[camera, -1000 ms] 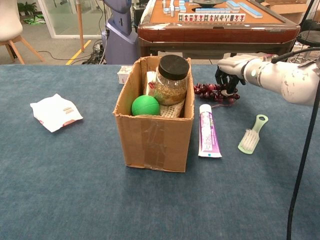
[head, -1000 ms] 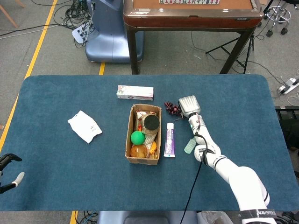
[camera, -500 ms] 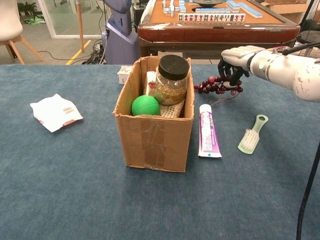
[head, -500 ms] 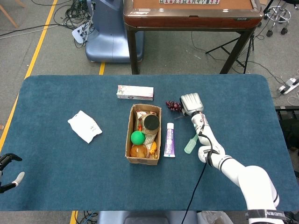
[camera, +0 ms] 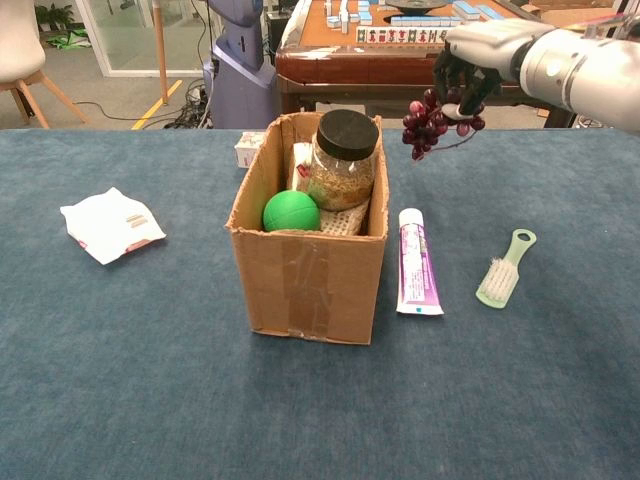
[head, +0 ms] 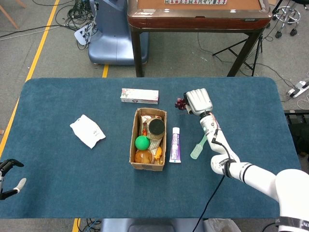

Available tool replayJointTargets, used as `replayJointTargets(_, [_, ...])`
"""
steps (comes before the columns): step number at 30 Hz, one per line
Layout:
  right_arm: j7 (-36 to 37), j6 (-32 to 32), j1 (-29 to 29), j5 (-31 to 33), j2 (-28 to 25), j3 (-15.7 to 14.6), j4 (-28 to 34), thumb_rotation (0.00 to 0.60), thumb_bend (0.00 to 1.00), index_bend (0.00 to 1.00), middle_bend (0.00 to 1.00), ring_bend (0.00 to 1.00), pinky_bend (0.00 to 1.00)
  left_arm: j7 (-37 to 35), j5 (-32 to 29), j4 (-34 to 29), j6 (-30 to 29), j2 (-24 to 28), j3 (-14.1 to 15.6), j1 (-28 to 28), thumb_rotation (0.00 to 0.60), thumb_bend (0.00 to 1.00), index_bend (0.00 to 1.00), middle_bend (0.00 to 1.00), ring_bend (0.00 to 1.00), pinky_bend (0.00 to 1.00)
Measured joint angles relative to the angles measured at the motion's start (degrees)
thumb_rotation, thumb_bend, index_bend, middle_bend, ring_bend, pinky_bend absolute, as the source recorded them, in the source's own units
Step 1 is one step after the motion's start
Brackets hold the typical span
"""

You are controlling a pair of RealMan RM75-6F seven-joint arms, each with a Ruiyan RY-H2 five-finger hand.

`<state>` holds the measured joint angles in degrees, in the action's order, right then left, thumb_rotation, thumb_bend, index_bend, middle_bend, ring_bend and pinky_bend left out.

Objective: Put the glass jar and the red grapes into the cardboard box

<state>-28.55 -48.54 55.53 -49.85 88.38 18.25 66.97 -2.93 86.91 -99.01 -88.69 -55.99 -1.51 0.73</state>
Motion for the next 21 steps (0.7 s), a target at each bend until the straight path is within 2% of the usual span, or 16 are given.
replayJointTargets(5, [-4.71, -6.08, -0.78, 0.05, -5.49, 0.94, 12.41, 0.6, 0.48, 0.67, 0.59, 0.53, 0.67, 0.37, 0.23, -0.01, 0.03, -0.14, 0.13, 0.02, 0.6, 0.25, 0.4, 0.37, 0.37, 0.59])
replayJointTargets(11, [-10.48, -13.98, -1.31, -1.51, -10.54, 1.74, 24.41, 0.6, 0.48, 0.67, 0.59, 0.53, 0.67, 0.48, 0.35, 0.01, -0.04, -0.19, 0.18, 0.0, 0.6, 0.25, 0.4, 0.37, 0.37, 0.59])
replayJointTargets(16, [-12.78, -17.04, -1.6, -3.57, -13.07, 1.91, 30.99, 0.6, 0.48, 0.67, 0.59, 0.53, 0.67, 0.55, 0.46, 0.06, -0.09, -0.27, 0.2, 0.0, 0.6, 0.25, 0.4, 0.37, 0.37, 0.59])
replayJointTargets(21, [-14.16, -18.42, -1.89, -6.75, -14.43, 0.74, 35.97, 0.6, 0.47, 0.67, 0.59, 0.53, 0.67, 0.83, 0.3, 0.08, 0.12, -0.36, 0.18, 0.09, 0.6, 0.25, 0.4, 0.37, 0.37, 0.59])
